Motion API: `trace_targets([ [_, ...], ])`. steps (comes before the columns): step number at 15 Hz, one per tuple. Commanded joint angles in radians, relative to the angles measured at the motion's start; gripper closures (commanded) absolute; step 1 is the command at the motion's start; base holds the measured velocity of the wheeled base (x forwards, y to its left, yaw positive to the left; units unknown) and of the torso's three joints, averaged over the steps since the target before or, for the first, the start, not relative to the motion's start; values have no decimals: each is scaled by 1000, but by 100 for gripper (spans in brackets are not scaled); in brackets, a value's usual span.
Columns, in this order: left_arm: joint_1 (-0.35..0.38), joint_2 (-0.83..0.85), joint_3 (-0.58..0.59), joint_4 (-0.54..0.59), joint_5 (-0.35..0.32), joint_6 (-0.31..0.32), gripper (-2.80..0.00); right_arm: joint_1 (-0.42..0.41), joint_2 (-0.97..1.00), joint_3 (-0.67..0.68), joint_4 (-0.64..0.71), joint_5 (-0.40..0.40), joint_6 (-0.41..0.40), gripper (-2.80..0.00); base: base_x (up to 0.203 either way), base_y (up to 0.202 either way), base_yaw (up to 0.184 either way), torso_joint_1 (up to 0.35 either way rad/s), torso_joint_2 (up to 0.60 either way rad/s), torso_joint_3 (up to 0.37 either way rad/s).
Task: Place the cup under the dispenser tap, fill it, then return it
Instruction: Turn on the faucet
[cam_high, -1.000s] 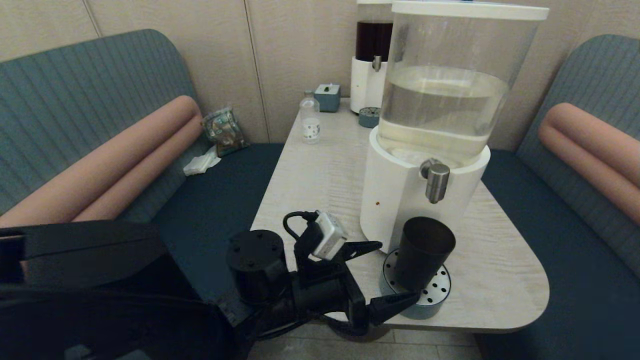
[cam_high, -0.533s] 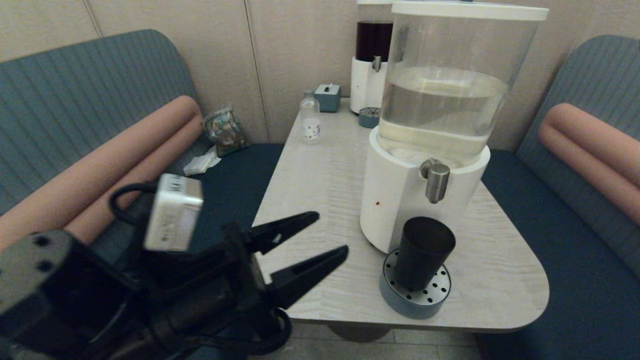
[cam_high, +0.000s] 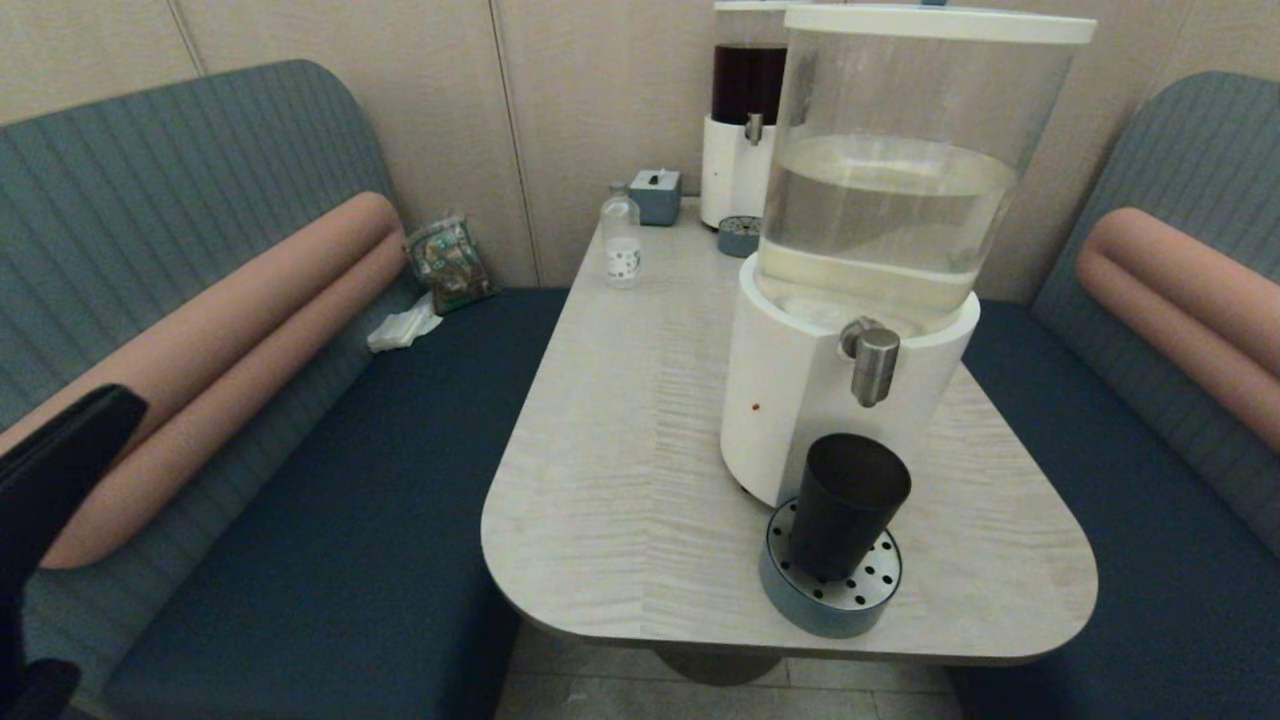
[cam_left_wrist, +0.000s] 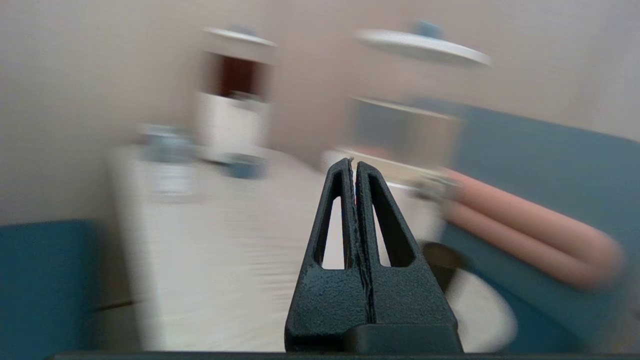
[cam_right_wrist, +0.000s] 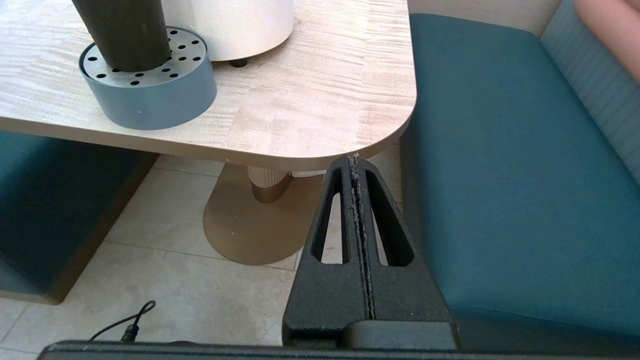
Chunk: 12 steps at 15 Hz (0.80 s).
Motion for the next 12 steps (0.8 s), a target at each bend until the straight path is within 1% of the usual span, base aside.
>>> trace_targets([
  [1,73,-158,25,51,10,-4,0,0,0,1,0,1,-2,0,0,0,0,0,0,0],
  [5,169,-336,65,185,15,-6,0,0,0,0,1,1,-1,0,0,0,0,0,0,0],
  [6,208,-394,66,228,13,-6,0,0,0,0,1,1,-1,0,0,0,0,0,0,0],
  [8,272,-520,66,349,7,-5,0,0,0,1,1,1,-2,0,0,0,0,0,0,0],
  [10,315,-684,59,519,6,-2,0,0,0,2,1,1,-1,0,0,0,0,0,0,0],
  [12,355,-776,65,688,24,17,0,0,0,0,0,1,-2,0,0,0,0,0,0,0],
])
